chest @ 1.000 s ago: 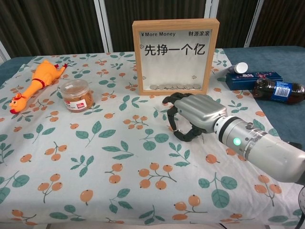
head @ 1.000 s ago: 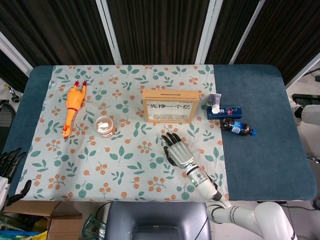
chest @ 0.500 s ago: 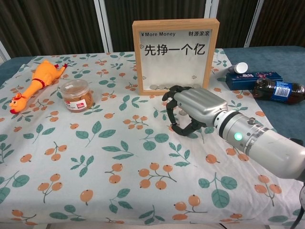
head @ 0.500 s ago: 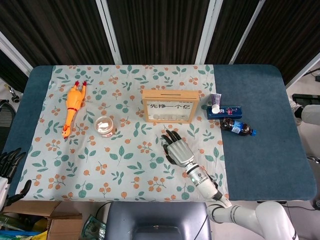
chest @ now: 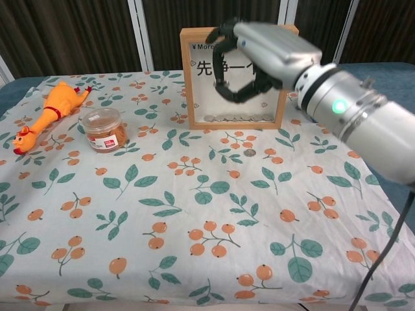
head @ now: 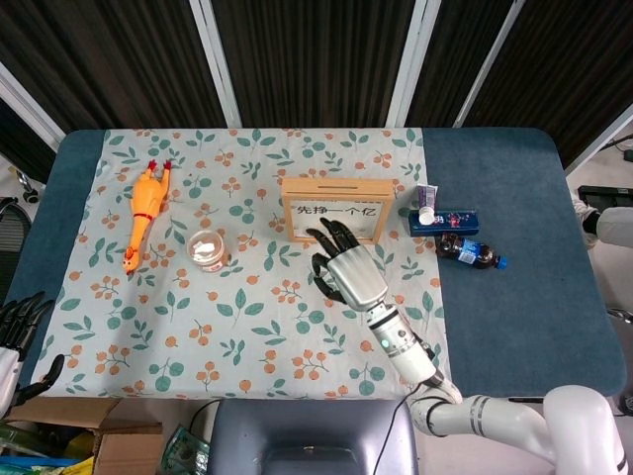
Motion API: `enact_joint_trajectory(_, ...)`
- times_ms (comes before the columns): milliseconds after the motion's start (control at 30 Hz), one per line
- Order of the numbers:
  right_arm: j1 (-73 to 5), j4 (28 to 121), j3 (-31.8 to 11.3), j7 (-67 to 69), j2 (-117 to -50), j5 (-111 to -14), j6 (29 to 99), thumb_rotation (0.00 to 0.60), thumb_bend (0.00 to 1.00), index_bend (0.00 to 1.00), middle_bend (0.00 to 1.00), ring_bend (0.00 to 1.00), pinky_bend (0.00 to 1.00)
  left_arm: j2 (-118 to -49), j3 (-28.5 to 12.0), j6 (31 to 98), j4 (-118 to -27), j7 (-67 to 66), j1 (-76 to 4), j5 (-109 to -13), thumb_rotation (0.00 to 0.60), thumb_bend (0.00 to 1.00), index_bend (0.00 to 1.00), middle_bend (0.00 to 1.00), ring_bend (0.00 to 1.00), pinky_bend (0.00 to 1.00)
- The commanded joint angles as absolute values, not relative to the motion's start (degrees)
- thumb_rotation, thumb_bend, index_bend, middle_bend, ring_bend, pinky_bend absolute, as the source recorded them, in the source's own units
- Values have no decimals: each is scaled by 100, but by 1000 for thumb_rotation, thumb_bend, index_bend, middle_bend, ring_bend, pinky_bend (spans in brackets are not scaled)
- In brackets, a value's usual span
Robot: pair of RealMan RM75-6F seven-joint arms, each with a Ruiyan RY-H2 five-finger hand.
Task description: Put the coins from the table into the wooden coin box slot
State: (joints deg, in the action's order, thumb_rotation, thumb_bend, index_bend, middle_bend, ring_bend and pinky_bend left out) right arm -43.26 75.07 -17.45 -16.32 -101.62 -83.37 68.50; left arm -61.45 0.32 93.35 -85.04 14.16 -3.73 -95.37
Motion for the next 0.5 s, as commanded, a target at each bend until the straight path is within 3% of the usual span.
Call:
enact_joint_trajectory(33,-4486,8150,-2350,-2258,-9690,-8005,6988,600,572,735,277,24,230,-6142,31,9309,-8513,1406,-384,-9521,600,417,0,0,0,0)
enact_joint_trajectory(300,-4794,8602,-3196,-3047,-9195,-7057,6884,600,572,730,277,24,220,-6132,26,9258,-8505,1438,-407,-9494,600,427,0,0,0,0)
enact_joint_trajectory(500,-5120,8356,-3302,-3839,-8964,-6339,6554,600,572,729,277,24,220,-6154,6,9301,-8463,1483,-433,-9548,600,427,0,0,0,0)
